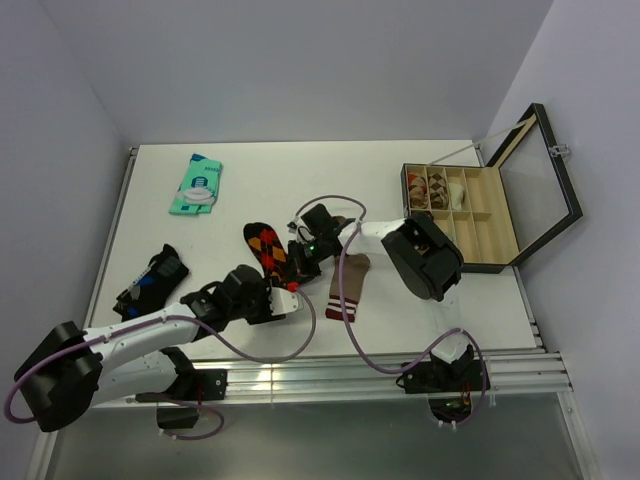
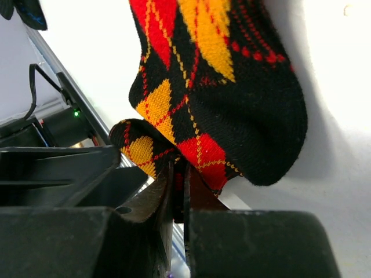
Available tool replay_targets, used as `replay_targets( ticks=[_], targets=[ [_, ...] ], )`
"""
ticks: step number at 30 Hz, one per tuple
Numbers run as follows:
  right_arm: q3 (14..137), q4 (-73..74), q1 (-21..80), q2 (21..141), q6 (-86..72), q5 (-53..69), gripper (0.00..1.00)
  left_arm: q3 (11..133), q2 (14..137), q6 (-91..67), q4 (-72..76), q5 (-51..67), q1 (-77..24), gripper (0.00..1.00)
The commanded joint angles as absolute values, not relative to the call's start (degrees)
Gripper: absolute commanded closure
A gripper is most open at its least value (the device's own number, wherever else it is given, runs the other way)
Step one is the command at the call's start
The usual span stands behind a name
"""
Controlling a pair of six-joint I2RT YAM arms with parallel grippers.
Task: Roll the socks
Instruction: Roll the sock at the center of the board.
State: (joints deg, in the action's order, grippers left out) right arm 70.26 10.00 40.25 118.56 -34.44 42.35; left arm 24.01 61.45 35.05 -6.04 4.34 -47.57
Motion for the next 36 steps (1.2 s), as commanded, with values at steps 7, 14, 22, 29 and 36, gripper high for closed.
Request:
replay_targets(
  ticks=[7,14,22,29,36],
  targets=[
    [70.8,20.3,39.7,122.3,-31.1,37.9,0.99,19.9,66.2,39.9,9.2,-4.7,-52.1,0.46],
    [71.4,21.2,39.6,122.3,-30.3,38.3,0.99,18.1,70.7,42.4,15.8,-5.5,-52.6,0.51],
    [72.2,21.9,39.5,123.1,-29.3,38.1,0.98,17.6,75.2,44.1,17.3,-6.0,-53.2,0.63],
    [71.7,20.1,39.2,121.8,-30.2,36.1,0.83,20.8,75.8,41.7,7.7,-1.1,-54.0,0.97],
    [66.7,12.8,38.4,113.0,-34.3,30.0,0.55,26.2,76.0,36.6,-3.9,6.5,-54.0,1.0]
  ],
)
